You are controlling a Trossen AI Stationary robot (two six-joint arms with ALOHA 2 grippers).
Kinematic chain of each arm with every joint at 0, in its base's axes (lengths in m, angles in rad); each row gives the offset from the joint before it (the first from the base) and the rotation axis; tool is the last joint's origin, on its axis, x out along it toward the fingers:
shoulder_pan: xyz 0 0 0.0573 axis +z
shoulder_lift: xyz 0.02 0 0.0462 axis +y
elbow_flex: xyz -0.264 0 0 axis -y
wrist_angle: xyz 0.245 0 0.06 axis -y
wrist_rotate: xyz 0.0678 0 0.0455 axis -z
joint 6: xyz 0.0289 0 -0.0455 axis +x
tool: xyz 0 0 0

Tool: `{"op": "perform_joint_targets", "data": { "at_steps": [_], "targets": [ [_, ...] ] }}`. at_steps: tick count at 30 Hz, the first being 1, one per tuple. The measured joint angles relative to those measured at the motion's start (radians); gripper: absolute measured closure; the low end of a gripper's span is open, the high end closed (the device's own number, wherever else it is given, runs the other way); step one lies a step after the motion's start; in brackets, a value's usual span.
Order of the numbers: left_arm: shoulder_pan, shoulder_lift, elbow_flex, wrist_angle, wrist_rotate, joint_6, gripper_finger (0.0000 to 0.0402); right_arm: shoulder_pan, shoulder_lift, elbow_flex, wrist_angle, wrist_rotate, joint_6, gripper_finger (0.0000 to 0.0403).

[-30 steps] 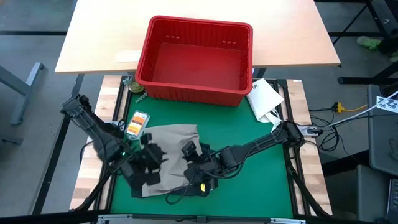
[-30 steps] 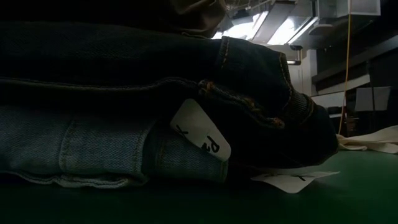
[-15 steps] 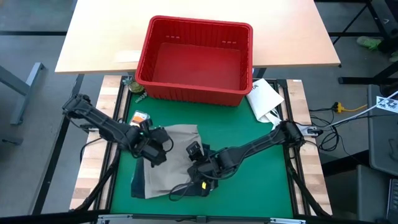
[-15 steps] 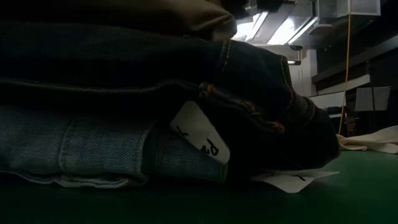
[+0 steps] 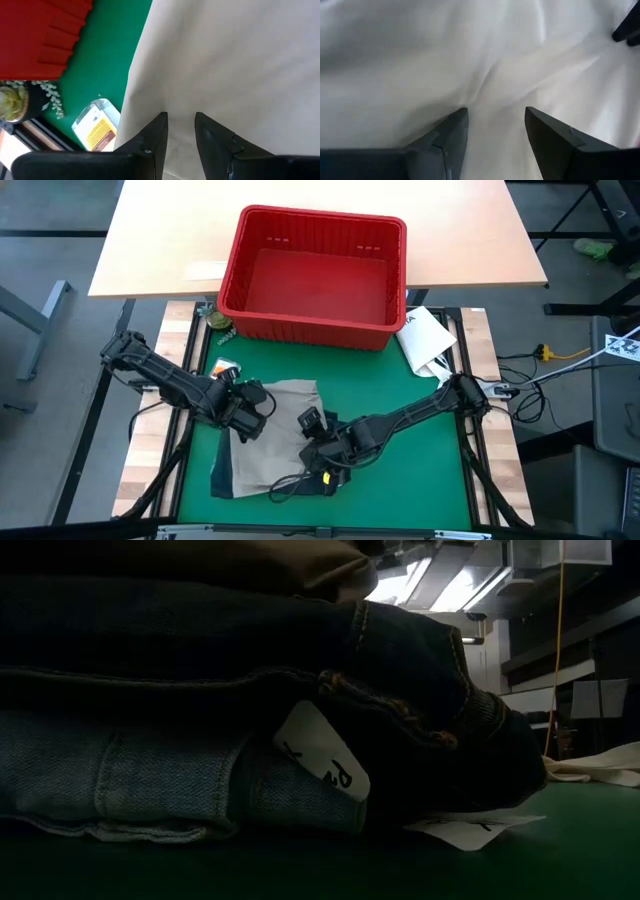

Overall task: Fold Laundry from Bin
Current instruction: Fold the gray short

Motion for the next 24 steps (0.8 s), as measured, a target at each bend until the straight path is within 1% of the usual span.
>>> {"op": "perform_joint_targets", "data": {
  "at_steps": [3,7,10,14,17,19,21,24],
  "targets": [
    [-0.012,0.0,0.056,-0.038,0.0,0.0,0.0308,0.0,0.0,0.042,-0.03,0.021,-0.025,0.0205],
    [-0.048,0.0,0.131,-0.055,0.001,0.0,0.0308,0.0,0.0,0.1,-0.06,0.106,-0.07,0.0205],
    [-0.087,0.0,0.168,-0.032,0.022,0.0,0.0308,-0.005,0.0,0.137,-0.112,0.191,-0.075,0.0205],
    [-0.156,0.0,0.174,0.052,0.048,-0.002,0.0308,-0.036,-0.002,0.145,-0.115,0.275,-0.093,0.0205],
    [-0.212,0.001,0.162,0.164,0.046,-0.001,0.0308,-0.079,-0.001,0.144,-0.118,0.271,-0.097,0.0205],
    [-0.244,0.003,0.139,0.252,0.04,-0.001,0.0308,-0.114,-0.001,0.136,-0.105,0.234,-0.097,0.0205],
    [-0.273,0.003,0.108,0.334,0.024,-0.001,0.0308,-0.152,0.001,0.123,-0.109,0.206,-0.088,0.0205],
    [-0.313,0.003,0.039,0.456,0.001,-0.002,0.0308,-0.2,0.003,0.095,-0.101,0.199,-0.051,0.0205]
  ]
}}
